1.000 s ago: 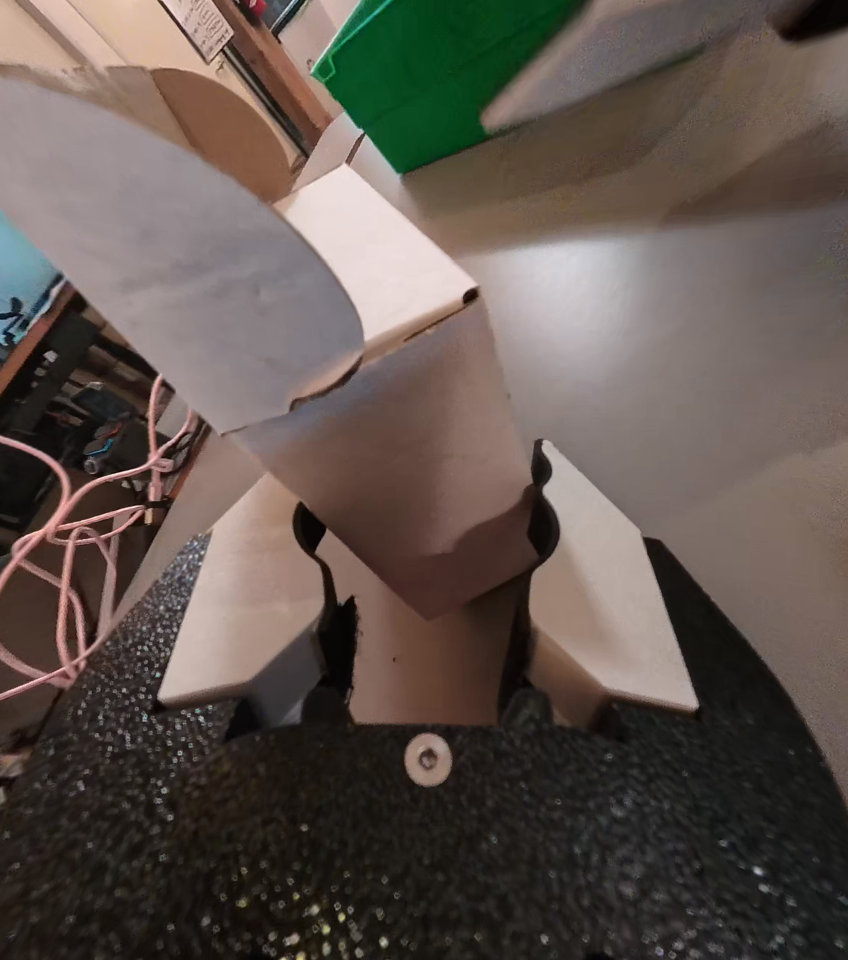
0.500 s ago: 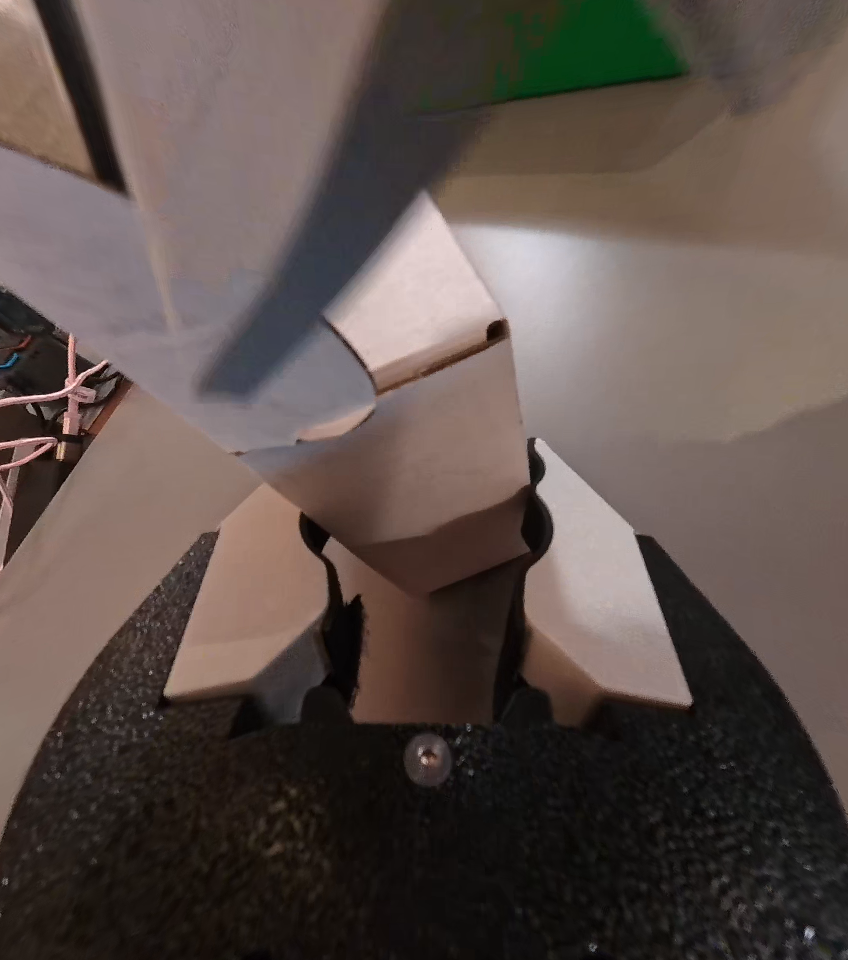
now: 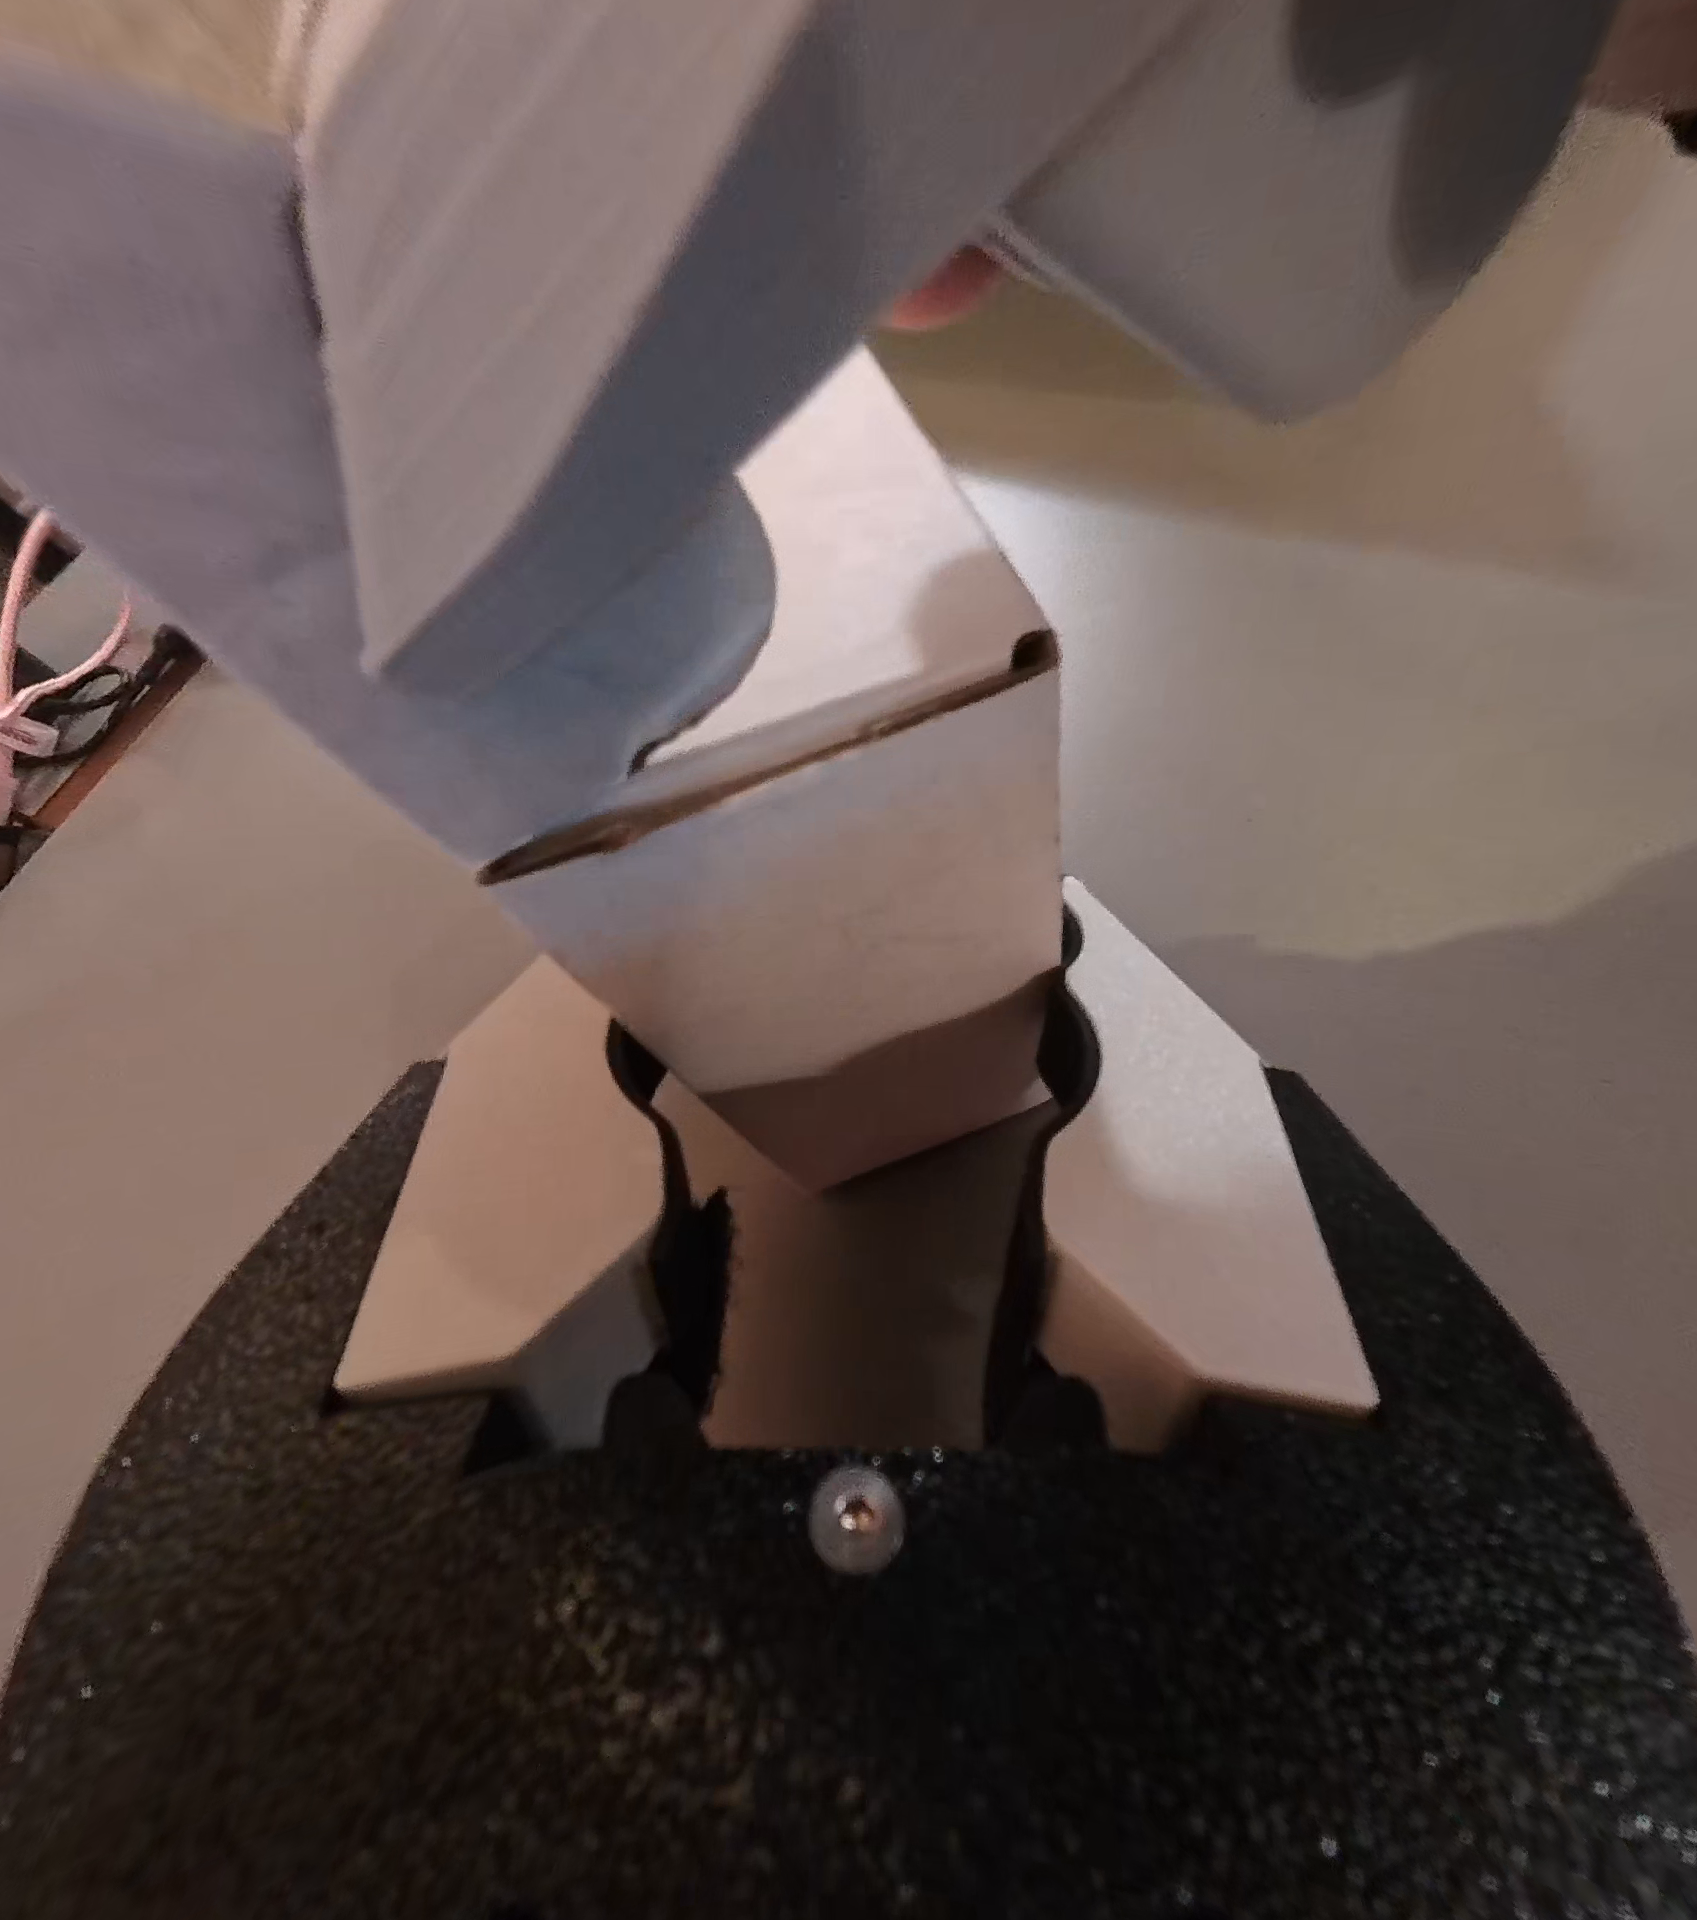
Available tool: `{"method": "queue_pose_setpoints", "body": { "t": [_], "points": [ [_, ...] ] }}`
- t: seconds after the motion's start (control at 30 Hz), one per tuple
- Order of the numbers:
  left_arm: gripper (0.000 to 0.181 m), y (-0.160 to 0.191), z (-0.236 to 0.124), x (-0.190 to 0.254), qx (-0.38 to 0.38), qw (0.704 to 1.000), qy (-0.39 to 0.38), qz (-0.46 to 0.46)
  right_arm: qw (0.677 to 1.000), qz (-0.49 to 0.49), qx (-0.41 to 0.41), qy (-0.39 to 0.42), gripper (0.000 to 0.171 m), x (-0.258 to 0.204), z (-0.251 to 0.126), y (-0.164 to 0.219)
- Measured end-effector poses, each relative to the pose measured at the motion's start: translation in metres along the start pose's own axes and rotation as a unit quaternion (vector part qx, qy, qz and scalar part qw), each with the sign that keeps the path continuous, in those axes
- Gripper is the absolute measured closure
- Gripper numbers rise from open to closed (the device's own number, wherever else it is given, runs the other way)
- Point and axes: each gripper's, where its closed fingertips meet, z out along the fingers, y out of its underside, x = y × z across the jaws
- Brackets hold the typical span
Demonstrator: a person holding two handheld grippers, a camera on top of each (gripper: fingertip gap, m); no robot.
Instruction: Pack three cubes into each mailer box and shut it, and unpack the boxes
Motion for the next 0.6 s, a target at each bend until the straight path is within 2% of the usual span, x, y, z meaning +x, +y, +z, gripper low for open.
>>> {"method": "queue_pose_setpoints", "body": {
  "t": [0.03, 0.37, 0.6],
  "points": [
    [0.111, 0.0001, 0.0001, 0.0001, -0.001, 1.0, 0.001, -0.002, 1.0, 0.004, 0.006, 0.005, 0.171, -0.0002, -0.0003, 0.0003],
    [0.113, 0.0005, 0.0014, -0.002, -0.009, 0.999, 0.0, -0.038, 0.994, 0.103, 0.033, 0.009, 0.17, 0.0005, 0.0013, 0.0005],
    [0.113, 0.0007, 0.0015, -0.0022, -0.01, 0.999, -0.001, -0.039, 0.995, 0.06, 0.057, 0.064, 0.171, -0.0001, -0.0001, 0.0074]
  ]
}}
